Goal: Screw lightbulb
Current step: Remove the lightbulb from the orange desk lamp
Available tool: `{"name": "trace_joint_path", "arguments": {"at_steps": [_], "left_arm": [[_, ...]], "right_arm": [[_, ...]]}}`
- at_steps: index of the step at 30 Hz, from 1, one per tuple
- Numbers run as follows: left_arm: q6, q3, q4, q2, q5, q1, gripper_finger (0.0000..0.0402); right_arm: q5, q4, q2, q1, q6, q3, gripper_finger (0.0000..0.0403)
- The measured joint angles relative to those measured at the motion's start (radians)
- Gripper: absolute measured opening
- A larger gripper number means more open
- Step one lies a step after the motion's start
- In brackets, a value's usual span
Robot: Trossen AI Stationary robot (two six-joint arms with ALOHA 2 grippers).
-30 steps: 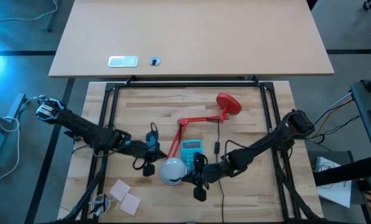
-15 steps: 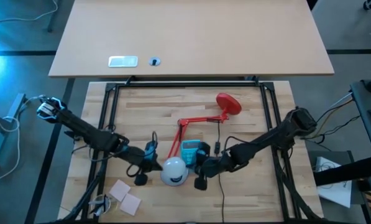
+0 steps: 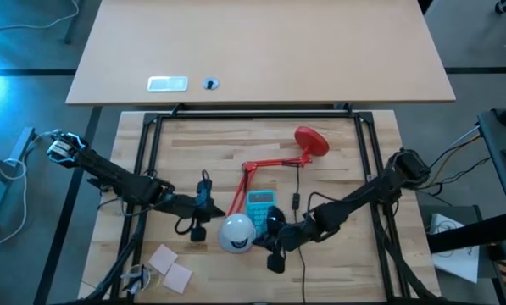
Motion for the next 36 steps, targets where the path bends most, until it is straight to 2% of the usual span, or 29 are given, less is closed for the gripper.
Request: {"name": "trace_joint_path", "arguments": {"at_steps": [5, 9, 13, 18, 21, 26, 30, 33, 36], "left_arm": [[0.047, -0.001, 0.093, 0.053, 0.067, 0.026, 0.0], [0.05, 0.005, 0.106, 0.079, 0.142, 0.008, 0.0], [0.033, 0.008, 0.102, 0.063, 0.182, -0.065, 0.0], [-0.024, 0.01, 0.058, 0.044, 0.158, -0.135, 0.0], [-0.063, 0.011, 0.0, 0.029, 0.122, -0.143, 0.0], [-0.1, 0.008, -0.046, 0.022, 0.007, -0.115, 0.0], [-0.059, 0.006, 0.024, 0.045, -0.005, -0.061, 0.0], [-0.01, 0.005, 0.094, 0.063, -0.013, -0.032, 0.0], [0.007, 0.007, 0.092, 0.069, 0.015, -0.029, 0.0]], "right_arm": [[-0.022, 0.098, 0.035, -0.013, -0.071, 0.0, 0.0], [-0.031, 0.067, 0.035, -0.029, -0.07, 0.0, 0.0], [-0.013, 0.0, 0.023, -0.037, -0.074, 0.0, 0.0], [0.096, -0.102, -0.016, -0.038, -0.06, 0.0, 0.0], [0.105, -0.134, -0.036, -0.037, -0.032, 0.0, 0.0], [0.013, -0.09, -0.029, -0.029, 0.006, 0.001, 0.0], [-0.093, 0.035, 0.01, -0.027, -0.007, 0.002, 0.0], [-0.103, 0.087, 0.03, -0.032, -0.056, 0.001, 0.0], [-0.094, 0.064, 0.028, -0.045, -0.067, 0.002, 0.0]]}}
